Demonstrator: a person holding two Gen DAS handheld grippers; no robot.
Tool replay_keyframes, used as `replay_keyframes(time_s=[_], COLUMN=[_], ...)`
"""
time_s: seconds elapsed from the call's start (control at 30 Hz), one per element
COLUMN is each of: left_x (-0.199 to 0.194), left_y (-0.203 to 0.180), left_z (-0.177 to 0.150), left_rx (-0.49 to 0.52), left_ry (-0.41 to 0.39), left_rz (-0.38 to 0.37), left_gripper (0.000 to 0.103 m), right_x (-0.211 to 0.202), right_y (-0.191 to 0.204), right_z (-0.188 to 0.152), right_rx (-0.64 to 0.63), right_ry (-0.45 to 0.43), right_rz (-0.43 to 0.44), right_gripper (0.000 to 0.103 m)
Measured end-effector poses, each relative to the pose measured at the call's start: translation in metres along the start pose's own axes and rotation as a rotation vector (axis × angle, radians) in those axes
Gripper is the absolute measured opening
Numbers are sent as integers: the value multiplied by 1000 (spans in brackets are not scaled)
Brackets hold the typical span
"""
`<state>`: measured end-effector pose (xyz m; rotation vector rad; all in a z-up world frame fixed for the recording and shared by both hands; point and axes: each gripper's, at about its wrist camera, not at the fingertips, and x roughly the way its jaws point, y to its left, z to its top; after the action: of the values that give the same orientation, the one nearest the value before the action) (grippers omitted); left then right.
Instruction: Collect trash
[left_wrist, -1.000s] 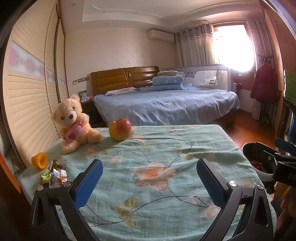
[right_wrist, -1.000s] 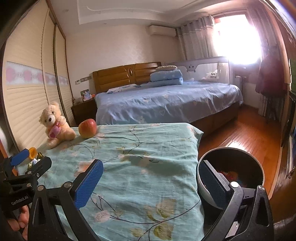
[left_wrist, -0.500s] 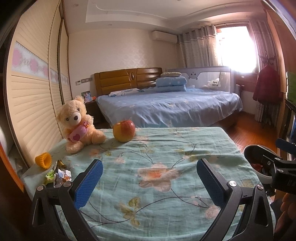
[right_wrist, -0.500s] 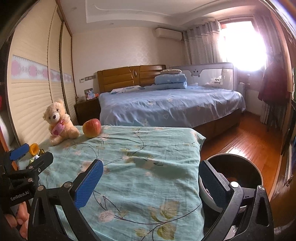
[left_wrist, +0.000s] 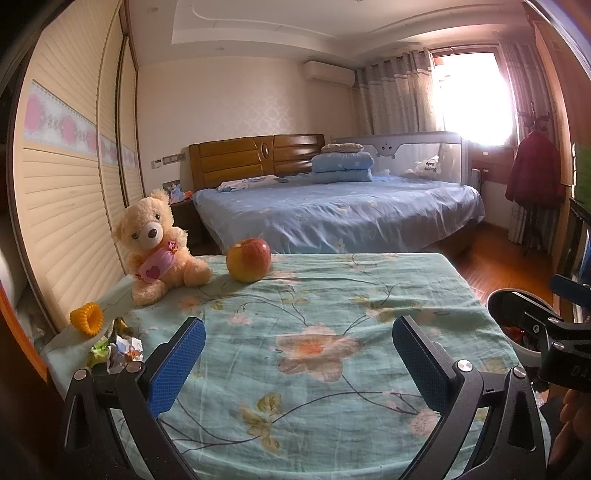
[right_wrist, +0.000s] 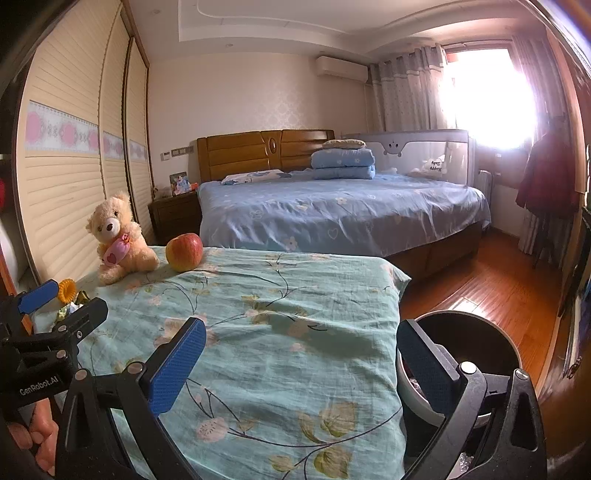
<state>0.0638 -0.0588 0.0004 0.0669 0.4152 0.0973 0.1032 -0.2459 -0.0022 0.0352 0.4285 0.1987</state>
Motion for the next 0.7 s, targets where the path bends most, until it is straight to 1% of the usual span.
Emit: replay_keyframes(time_s=[0.7], left_x=[1], left_y=[0], left_z=[-1], left_rx=[0], left_ry=[4], left_rz=[-15], left_gripper=[102], right_x=[-1], right_y=[-3], right_z=[0], right_rx=[2], right_ry=[1], right_rz=[-2], right_gripper=[103])
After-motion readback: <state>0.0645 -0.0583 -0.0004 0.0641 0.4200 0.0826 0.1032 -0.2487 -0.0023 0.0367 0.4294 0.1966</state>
